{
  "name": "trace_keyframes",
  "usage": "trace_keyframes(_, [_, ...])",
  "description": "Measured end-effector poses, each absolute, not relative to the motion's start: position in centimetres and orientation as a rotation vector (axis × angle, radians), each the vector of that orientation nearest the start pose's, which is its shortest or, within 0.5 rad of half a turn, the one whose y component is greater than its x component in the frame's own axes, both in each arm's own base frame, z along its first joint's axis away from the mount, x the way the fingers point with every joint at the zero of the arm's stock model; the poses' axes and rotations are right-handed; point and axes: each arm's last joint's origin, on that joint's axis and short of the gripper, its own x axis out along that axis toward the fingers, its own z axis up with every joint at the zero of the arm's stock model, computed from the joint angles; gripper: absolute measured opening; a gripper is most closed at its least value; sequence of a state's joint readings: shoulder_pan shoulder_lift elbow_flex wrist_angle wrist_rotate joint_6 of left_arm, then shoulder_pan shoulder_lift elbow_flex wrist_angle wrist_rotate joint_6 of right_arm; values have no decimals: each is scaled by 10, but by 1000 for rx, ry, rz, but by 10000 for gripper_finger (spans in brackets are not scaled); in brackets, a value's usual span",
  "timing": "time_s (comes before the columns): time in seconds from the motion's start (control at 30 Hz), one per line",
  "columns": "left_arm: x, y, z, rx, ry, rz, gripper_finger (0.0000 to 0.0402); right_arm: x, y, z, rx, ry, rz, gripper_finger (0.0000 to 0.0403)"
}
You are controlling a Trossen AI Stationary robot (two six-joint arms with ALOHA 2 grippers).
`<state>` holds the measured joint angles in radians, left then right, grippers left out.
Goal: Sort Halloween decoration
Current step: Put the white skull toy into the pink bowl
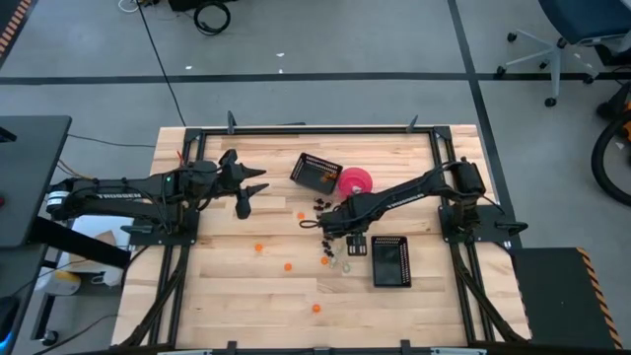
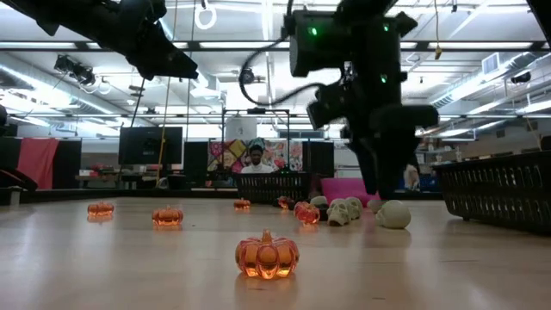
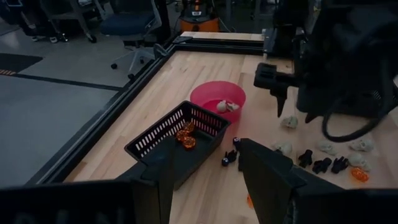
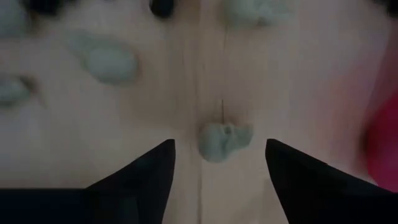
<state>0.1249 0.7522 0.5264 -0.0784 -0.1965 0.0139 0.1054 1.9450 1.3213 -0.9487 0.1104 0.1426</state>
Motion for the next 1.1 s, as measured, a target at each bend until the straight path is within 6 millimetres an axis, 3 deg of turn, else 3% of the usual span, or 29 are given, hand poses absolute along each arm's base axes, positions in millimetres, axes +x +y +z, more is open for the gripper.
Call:
trace_keyframes(0.17, [169,27,259,25,308,317,155,347,24,144,-31,1525,-89,244])
trace_keyframes(0.37, [169,27,259,25,308,317,155,348,18,143,-29,1515,-67,225])
trace_keyframes(0.67, [169,27,259,25,308,317,155,348,18,143,-66,1520,-47,150])
trace_keyframes(1.1, [169,27,259,25,309,317,155,361,15,173,-137,1510,-64,124])
